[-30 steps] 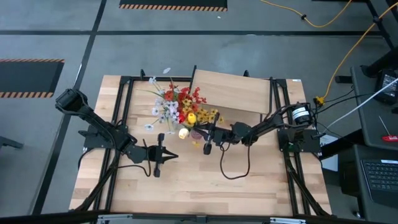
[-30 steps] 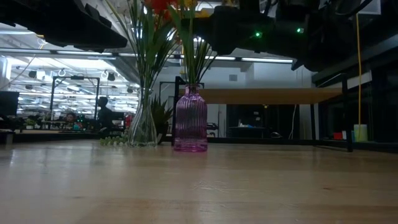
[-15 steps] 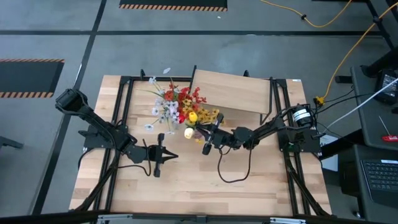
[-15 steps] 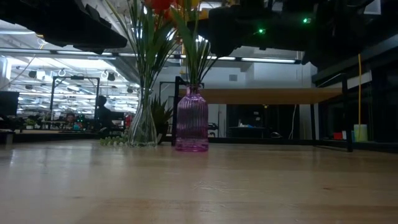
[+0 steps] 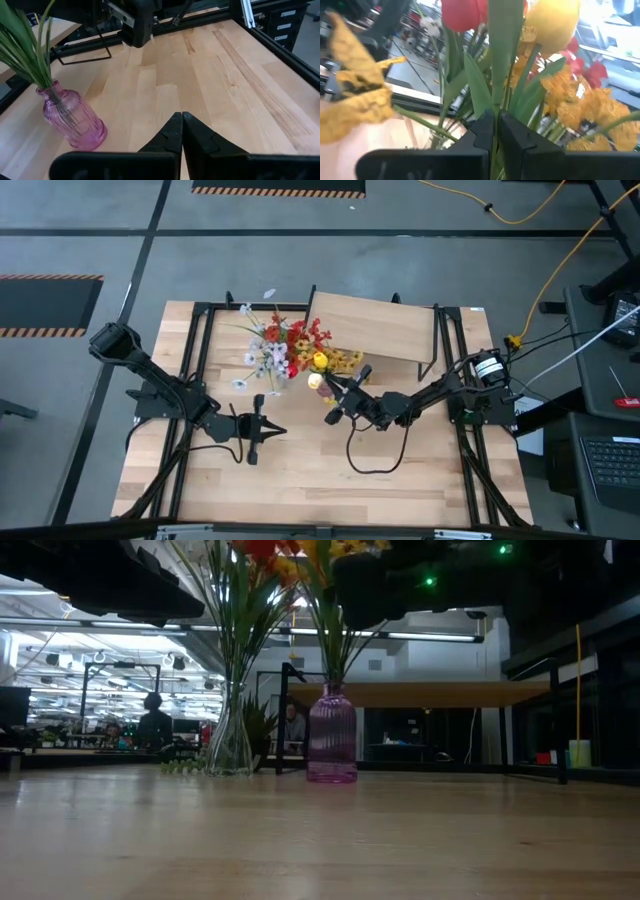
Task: Pick and place flowers into a vace then onto a shelf
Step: Put the light yellow flower into the violet vase
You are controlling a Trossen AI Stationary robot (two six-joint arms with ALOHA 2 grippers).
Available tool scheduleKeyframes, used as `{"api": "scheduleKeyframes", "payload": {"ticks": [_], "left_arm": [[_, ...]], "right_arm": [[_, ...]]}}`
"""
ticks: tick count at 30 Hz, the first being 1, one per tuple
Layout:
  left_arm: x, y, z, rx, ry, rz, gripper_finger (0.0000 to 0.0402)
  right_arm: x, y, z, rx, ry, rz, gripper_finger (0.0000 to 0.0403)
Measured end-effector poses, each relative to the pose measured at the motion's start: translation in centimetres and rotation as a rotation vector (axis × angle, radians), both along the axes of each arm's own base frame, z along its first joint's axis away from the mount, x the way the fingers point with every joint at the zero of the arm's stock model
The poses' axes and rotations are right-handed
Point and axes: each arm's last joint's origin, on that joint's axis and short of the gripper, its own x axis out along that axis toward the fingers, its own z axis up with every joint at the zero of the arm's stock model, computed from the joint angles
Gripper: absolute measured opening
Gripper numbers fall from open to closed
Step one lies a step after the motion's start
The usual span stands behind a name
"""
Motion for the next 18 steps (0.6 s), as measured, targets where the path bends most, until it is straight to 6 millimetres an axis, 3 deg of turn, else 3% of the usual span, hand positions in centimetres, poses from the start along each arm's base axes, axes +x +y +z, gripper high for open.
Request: {"api": "scheduleKeyframes", "payload": {"ticks": [18], "left_arm": [[0.00,-0.01,0.00,-0.003,0.000,-0.001,0.0003]], "right_arm": [[-0.06,-0.01,-0.42,0.013,0.046,-0.071,0.0004]]}}
